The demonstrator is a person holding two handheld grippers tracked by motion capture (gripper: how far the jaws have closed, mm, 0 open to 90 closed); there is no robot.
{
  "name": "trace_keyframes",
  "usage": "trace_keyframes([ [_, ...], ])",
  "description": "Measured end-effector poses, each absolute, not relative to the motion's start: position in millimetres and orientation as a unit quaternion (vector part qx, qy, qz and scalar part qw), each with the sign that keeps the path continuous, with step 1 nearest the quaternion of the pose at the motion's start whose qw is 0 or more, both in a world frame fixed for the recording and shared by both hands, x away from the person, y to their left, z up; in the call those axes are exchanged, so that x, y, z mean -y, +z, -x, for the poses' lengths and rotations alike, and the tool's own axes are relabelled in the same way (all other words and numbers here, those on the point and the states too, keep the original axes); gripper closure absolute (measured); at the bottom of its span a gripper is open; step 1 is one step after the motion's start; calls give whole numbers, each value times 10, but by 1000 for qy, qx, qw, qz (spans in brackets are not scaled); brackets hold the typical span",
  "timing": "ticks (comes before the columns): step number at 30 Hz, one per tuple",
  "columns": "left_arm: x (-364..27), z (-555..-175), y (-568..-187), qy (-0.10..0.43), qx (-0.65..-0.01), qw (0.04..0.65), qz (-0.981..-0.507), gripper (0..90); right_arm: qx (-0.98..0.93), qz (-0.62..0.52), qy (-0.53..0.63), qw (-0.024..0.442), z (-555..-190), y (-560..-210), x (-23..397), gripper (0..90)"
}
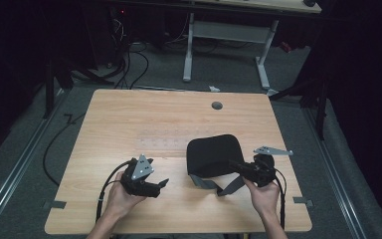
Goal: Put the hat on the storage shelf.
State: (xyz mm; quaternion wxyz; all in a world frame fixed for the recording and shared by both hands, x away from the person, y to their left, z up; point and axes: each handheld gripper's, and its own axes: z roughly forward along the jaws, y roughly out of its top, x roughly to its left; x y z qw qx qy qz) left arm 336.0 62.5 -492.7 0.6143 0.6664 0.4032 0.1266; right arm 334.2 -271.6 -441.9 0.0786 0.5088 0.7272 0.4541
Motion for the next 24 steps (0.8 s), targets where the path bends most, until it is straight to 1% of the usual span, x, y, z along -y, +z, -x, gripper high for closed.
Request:
trace_keyframes([
  [12, -511, -3335, -4864, 129, -377, 623, -673, 159, -747, -488, 448, 52, -3424, -4419, 2429, 848],
  [18, -474, -3314, -4856, 133, -367, 624, -677, 159, -752, -486, 442, 46, -3438, -4427, 2370, 848],
  [24, -468, -3316, -4824, 123, -364, 632, -673, 171, -760, -487, 429, 44, -3455, -4454, 2320, 847],
])
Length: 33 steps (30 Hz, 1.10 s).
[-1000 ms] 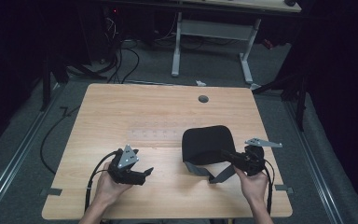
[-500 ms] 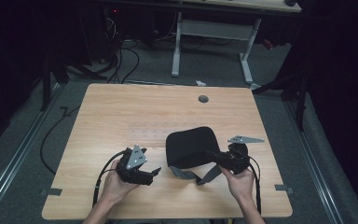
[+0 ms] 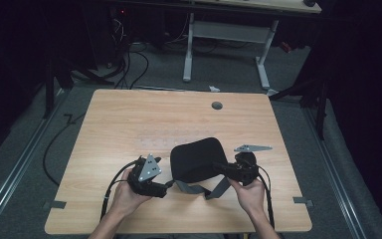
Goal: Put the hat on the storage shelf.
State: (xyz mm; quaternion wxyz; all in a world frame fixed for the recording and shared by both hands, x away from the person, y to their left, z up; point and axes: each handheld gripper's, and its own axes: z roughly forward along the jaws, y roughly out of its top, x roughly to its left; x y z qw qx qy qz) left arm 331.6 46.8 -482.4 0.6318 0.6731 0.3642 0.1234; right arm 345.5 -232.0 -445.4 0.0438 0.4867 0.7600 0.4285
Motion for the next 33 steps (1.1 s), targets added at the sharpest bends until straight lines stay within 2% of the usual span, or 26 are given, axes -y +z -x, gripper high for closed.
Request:
trace_keyframes([
  [33, -477, -3288, -4857, 137, -343, 624, -688, 182, -800, -478, 361, 25, -3541, -4408, 2023, 844],
])
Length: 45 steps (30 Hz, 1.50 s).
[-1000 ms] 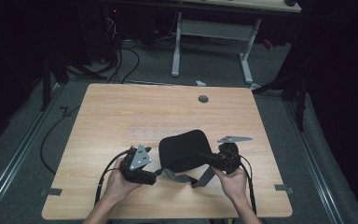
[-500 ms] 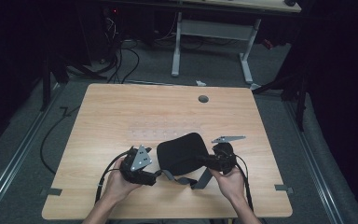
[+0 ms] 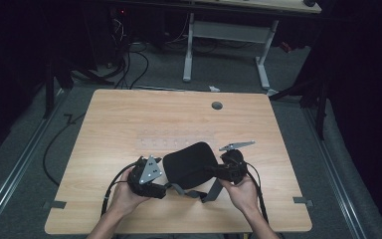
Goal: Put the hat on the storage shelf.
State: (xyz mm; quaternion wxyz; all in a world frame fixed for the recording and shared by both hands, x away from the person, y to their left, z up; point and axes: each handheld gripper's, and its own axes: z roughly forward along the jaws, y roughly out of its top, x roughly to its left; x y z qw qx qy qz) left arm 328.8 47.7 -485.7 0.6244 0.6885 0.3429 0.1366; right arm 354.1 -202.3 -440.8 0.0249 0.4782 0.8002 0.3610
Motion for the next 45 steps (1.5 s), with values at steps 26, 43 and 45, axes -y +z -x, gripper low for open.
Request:
trace_keyframes([
  [26, -444, -3233, -4918, 149, -318, 617, -704, 381, -799, -458, 389, -8, -3561, -4360, 1931, 843],
  [43, -532, -3155, -4772, 119, -299, 619, -717, 709, -780, -455, 429, -22, -3586, -4428, 1940, 766],
  [45, -550, -3122, -4746, 107, -290, 622, -720, 755, -778, -454, 433, -24, -3596, -4431, 1948, 734],
])
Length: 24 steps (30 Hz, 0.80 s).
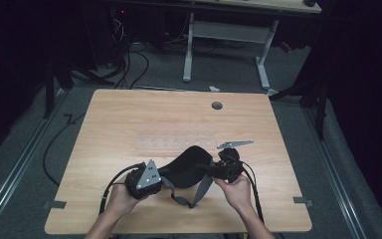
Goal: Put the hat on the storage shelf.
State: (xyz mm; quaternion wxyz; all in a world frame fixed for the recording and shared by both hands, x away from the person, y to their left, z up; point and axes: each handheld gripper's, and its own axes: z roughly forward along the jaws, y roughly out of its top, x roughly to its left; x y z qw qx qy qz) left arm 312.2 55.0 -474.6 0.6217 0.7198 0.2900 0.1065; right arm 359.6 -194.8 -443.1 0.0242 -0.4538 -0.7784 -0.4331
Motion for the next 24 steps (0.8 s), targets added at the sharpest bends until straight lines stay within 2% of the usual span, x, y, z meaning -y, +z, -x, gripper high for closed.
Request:
trace_keyframes([
  [5, -535, -3060, -4721, 67, -272, 629, -725, 863, 772, 457, -441, 30, -3628, -4446, 1955, 675],
  [7, -525, -3059, -4728, 63, -270, 625, -729, 867, 771, 455, -445, 29, -3640, -4452, 1959, 666],
  [9, -502, -3046, -4745, 56, -271, 624, -731, 868, 765, 459, -451, 23, -3655, -4453, 1968, 587],
  [10, -508, -3044, -4741, 52, -270, 624, -731, 868, 765, 459, -451, 23, -3655, -4453, 1968, 587],
  [11, -518, -3033, -4723, 50, -272, 628, -728, 868, 761, 462, -455, 13, -3653, -4453, 1994, 523],
  [15, -549, -3025, -4692, 46, -275, 630, -725, 868, 750, 462, -472, 4, -3601, -4450, 2068, 461],
  [24, -613, -3069, -4703, 33, -299, 629, -717, 868, 716, 493, -494, -29, -3496, -4559, 2360, 445],
])
